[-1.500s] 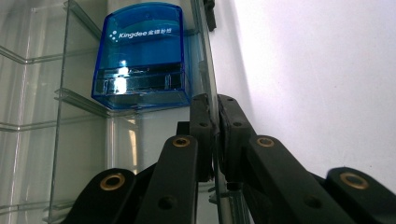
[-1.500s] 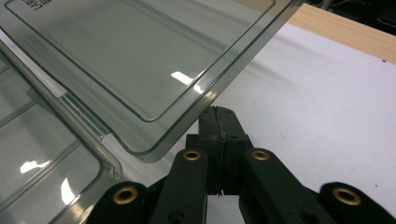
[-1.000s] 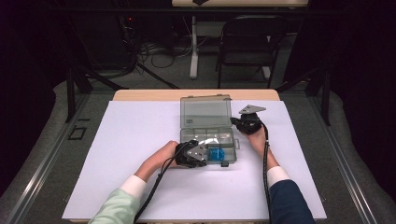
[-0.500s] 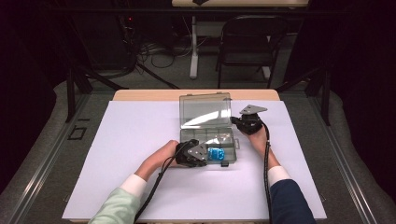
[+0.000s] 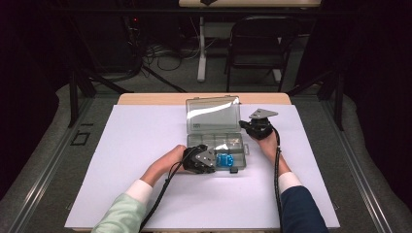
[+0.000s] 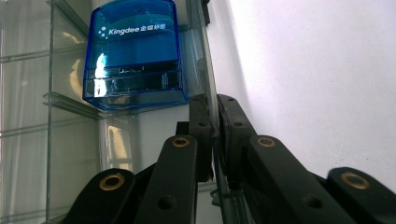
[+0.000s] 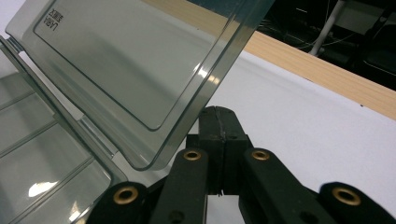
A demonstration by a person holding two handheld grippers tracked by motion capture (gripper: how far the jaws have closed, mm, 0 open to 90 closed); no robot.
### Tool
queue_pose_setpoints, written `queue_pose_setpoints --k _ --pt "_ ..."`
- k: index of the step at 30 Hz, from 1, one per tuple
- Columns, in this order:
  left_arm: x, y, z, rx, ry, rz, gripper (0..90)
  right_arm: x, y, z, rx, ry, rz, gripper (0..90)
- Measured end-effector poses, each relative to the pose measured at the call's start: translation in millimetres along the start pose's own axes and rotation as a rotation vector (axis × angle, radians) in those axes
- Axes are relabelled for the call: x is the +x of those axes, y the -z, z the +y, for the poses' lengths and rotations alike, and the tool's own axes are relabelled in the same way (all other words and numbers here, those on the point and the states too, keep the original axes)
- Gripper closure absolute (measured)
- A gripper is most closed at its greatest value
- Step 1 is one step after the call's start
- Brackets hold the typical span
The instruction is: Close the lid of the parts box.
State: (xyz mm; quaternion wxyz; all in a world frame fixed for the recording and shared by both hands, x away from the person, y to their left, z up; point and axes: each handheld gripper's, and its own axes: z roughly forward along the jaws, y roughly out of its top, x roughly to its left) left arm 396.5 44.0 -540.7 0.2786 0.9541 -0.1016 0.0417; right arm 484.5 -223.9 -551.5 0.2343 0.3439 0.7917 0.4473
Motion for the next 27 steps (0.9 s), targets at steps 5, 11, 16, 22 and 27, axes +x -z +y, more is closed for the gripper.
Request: queue_pose_setpoints --k 5,11,16,22,27 --pt "2.1 0.2 -0.2 0.000 -0.025 -0.014 85.2 -0.5 0.2 -0.4 0.007 0.001 0.003 90.0" --pt "2.3 -0.1 -0.1 -0.001 -0.038 -0.023 85.0 -2.0 0.6 -1.6 0.008 0.003 0.006 90.0" --pt "2.8 0.1 0.8 0.011 -0.046 -0.025 84.9 -2.0 0.7 -1.2 0.001 0.012 0.004 90.0" --pt "3.1 -0.2 1.0 0.013 -0.041 -0.032 84.8 -1.9 2.3 -0.2 -0.012 0.033 0.005 90.0" --pt "3.3 -0.5 1.6 0.017 -0.039 -0.034 84.8 -2.0 4.9 0.4 -0.021 0.041 0.012 90.0"
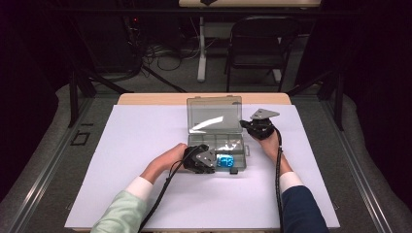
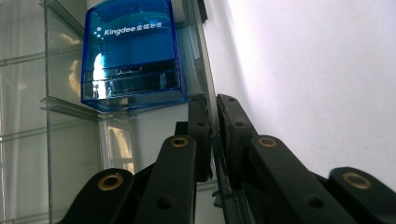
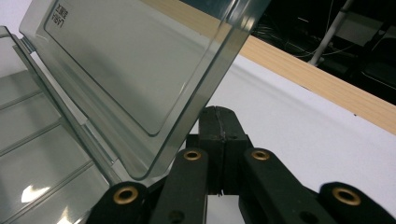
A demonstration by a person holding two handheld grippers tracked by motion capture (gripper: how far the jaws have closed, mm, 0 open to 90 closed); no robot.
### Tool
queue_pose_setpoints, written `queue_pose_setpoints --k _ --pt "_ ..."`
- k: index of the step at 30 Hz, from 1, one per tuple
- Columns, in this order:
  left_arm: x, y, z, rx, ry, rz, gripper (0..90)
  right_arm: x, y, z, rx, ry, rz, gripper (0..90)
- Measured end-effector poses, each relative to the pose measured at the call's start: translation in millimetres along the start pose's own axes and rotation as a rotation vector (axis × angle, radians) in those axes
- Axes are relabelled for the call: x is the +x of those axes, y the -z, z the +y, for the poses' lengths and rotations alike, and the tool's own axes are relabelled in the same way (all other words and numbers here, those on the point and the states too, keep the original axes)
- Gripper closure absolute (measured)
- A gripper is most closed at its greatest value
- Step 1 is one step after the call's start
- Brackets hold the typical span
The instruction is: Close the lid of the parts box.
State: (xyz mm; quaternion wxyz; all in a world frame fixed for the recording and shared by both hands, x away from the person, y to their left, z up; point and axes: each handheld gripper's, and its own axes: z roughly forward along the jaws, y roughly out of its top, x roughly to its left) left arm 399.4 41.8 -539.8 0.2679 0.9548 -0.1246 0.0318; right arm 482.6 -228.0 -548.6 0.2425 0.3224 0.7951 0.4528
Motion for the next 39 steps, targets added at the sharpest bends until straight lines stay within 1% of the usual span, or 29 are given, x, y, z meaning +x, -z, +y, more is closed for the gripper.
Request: queue_pose_setpoints --k 5,12,15,18,20,21,23,24,25,26,28,29,30,32,33,34,35,36,37,38,39 --pt "0.1 -0.2 0.0 0.001 0.007 0.002 84.8 0.2 2.2 0.7 -0.010 0.005 0.005 90.0" --pt "0.2 0.0 -0.2 0.001 0.014 0.002 84.6 0.8 4.5 1.5 0.000 0.012 0.007 90.0" --pt "-0.4 -0.2 -0.1 0.001 0.015 0.008 84.2 0.9 4.3 1.1 0.001 0.011 0.009 90.0" --pt "-0.5 -0.2 0.2 0.007 0.014 0.022 83.1 0.5 4.0 0.0 0.004 0.007 0.010 90.0" --pt "-0.8 -0.3 0.2 0.007 0.019 0.028 81.5 0.2 4.0 -0.5 0.006 0.005 0.012 90.0" --pt "-0.8 -0.1 0.2 0.007 0.022 0.037 79.6 0.2 4.0 -0.8 0.005 0.002 0.013 90.0" --pt "-1.1 0.7 -0.5 0.007 0.024 0.042 76.7 0.0 3.9 -1.5 0.002 -0.001 0.016 90.0" --pt "-0.9 1.0 -1.1 0.000 0.032 0.043 72.7 0.0 3.8 -1.8 0.004 -0.001 0.017 90.0" --pt "-0.1 2.5 -1.8 0.001 0.025 0.047 69.2 -0.1 3.9 -2.0 0.006 -0.001 0.018 90.0" --pt "-0.2 3.4 -2.7 -0.010 0.035 0.043 67.7 -0.1 4.0 -2.3 0.006 -0.001 0.020 90.0" --pt "0.0 5.1 -3.9 -0.020 0.050 0.063 63.0 -0.1 4.1 -2.6 0.007 0.003 0.022 90.0" --pt "0.5 6.2 -4.7 -0.023 0.049 0.061 62.0 -0.3 4.3 -2.9 0.009 0.002 0.025 90.0" --pt "-0.2 5.6 -5.1 -0.036 0.062 0.073 62.0 -0.1 4.1 -3.2 0.005 0.002 0.026 90.0" --pt "-0.9 4.7 -5.9 -0.045 0.072 0.061 63.7 -0.2 4.1 -3.6 0.001 0.004 0.030 90.0" --pt "-1.1 4.4 -5.6 -0.042 0.055 0.068 64.7 0.0 4.2 -3.7 0.001 0.002 0.030 90.0" --pt "-2.1 3.8 -5.4 -0.042 0.051 0.061 66.6 -0.3 4.3 -3.8 -0.003 0.002 0.033 90.0" --pt "-2.1 3.7 -5.0 -0.034 0.034 0.059 69.2 -0.2 4.5 -3.9 -0.004 0.004 0.033 90.0" --pt "-3.2 2.7 -4.8 -0.038 0.033 0.055 72.4 0.0 4.8 -3.9 -0.008 0.001 0.036 90.0" --pt "-3.3 2.3 -4.6 -0.028 0.028 0.053 74.2 -0.2 4.9 -3.8 -0.008 0.001 0.039 90.0" --pt "-3.0 1.7 -4.5 -0.027 0.023 0.050 75.4 0.2 4.9 -3.9 -0.010 0.003 0.038 90.0" --pt "-2.9 1.2 -4.6 -0.028 0.025 0.048 75.6 0.1 5.1 -3.8 -0.017 0.008 0.040 90.0"
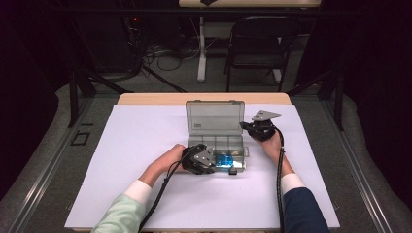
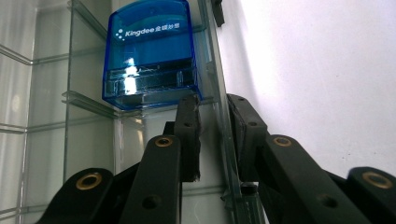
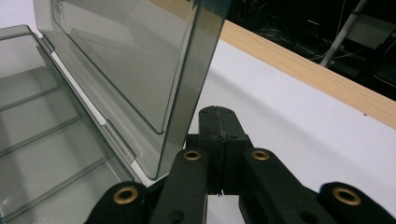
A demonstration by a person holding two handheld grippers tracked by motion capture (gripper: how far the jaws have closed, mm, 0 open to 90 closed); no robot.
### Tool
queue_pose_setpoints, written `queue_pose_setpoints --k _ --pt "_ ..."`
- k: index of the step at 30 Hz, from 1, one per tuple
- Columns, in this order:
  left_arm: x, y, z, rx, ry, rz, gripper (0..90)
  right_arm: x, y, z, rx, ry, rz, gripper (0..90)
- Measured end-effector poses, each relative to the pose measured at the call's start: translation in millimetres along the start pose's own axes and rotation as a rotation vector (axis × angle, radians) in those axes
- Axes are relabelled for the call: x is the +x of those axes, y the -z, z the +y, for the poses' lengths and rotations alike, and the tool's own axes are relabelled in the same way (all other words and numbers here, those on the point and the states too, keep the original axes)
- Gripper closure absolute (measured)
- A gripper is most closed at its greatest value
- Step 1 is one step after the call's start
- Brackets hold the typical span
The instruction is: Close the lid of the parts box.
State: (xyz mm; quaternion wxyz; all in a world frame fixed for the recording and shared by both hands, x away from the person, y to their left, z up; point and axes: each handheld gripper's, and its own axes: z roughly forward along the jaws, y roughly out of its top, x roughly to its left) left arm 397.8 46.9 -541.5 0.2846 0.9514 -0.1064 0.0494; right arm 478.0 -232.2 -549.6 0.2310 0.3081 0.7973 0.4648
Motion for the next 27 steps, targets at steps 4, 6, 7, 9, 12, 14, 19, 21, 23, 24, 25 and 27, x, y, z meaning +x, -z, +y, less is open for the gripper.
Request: queue_pose_setpoints --k 4,6,7,9,12,14,19,21,23,24,25,27 --pt "0.3 -0.8 -0.5 -0.001 0.014 -0.002 76.0 0.3 0.8 0.5 -0.002 0.002 0.004 90.0" --pt "0.3 -0.5 -0.6 0.001 0.018 0.000 75.1 0.2 0.7 0.0 -0.002 0.003 0.003 90.0" --pt "0.8 -0.2 -0.6 0.005 0.014 0.009 73.5 0.1 0.8 -0.1 -0.001 0.001 0.003 90.0" --pt "1.1 0.1 -1.8 0.001 0.026 0.012 69.2 0.1 0.8 -0.5 -0.001 0.003 0.004 90.0" --pt "1.6 0.2 -2.9 -0.007 0.046 0.019 63.2 0.3 1.1 -0.9 -0.003 0.003 0.007 90.0" --pt "2.0 0.6 -2.8 0.001 0.046 0.030 60.9 0.4 1.6 -1.5 -0.005 0.004 0.010 90.0" --pt "1.8 0.2 -4.2 -0.007 0.075 0.059 53.9 0.7 2.8 -2.8 -0.010 0.005 0.015 90.0" --pt "2.4 0.7 -5.0 -0.004 0.084 0.065 46.5 0.8 3.1 -2.9 -0.011 0.006 0.017 90.0" --pt "2.8 3.0 -5.9 -0.009 0.099 0.073 37.7 1.1 3.1 -2.7 -0.009 0.005 0.017 90.0" --pt "2.7 5.2 -6.6 -0.021 0.112 0.070 33.9 1.0 3.1 -2.7 -0.009 0.006 0.016 90.0" --pt "2.6 7.3 -7.0 -0.038 0.116 0.083 31.4 1.1 3.2 -2.6 -0.008 0.007 0.016 90.0" --pt "2.5 13.8 -7.8 -0.058 0.127 0.092 27.4 0.9 3.1 -2.8 -0.010 0.008 0.016 90.0"
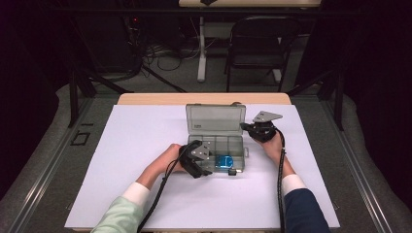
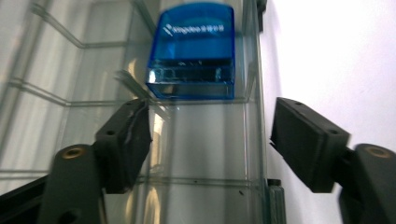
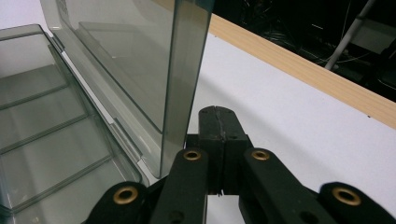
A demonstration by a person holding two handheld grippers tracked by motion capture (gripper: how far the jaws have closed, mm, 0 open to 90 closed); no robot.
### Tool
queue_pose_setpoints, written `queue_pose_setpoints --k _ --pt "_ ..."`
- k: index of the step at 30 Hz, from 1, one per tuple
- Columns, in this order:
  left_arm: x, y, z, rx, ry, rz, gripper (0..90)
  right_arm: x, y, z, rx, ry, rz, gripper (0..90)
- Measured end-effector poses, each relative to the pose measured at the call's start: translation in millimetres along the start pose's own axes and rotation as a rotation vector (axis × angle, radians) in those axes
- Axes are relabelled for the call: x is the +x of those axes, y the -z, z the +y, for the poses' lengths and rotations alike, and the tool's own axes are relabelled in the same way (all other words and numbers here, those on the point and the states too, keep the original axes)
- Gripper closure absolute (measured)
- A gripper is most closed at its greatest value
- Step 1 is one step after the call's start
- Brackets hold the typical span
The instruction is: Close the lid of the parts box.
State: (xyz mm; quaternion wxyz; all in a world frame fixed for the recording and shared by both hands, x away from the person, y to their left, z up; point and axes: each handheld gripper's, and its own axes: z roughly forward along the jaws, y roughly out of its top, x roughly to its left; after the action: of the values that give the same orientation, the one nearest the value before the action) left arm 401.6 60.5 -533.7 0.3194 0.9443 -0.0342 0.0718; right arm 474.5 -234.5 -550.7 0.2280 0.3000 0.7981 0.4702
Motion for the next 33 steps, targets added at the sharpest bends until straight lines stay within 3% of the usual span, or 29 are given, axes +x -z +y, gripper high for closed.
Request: queue_pose_setpoints --k 12,21,25,30,33 --pt "9.8 43.3 -7.7 -0.099 0.095 0.102 10.6 -0.3 0.3 -0.3 -0.004 0.006 -0.002 90.0" --pt "34.9 77.8 -19.1 -0.169 0.283 0.287 5.2 -0.4 1.4 0.4 -0.015 0.011 0.003 90.0" --pt "47.9 85.4 -19.8 -0.168 0.359 0.330 1.5 -0.3 1.4 0.0 -0.015 0.013 0.000 90.0" --pt "59.7 88.6 -14.8 -0.157 0.379 0.357 0.1 -0.1 2.2 0.5 -0.009 0.023 0.001 90.0" --pt "67.1 88.1 -9.5 -0.120 0.375 0.372 0.1 0.3 1.8 0.8 -0.010 0.030 -0.005 90.0"
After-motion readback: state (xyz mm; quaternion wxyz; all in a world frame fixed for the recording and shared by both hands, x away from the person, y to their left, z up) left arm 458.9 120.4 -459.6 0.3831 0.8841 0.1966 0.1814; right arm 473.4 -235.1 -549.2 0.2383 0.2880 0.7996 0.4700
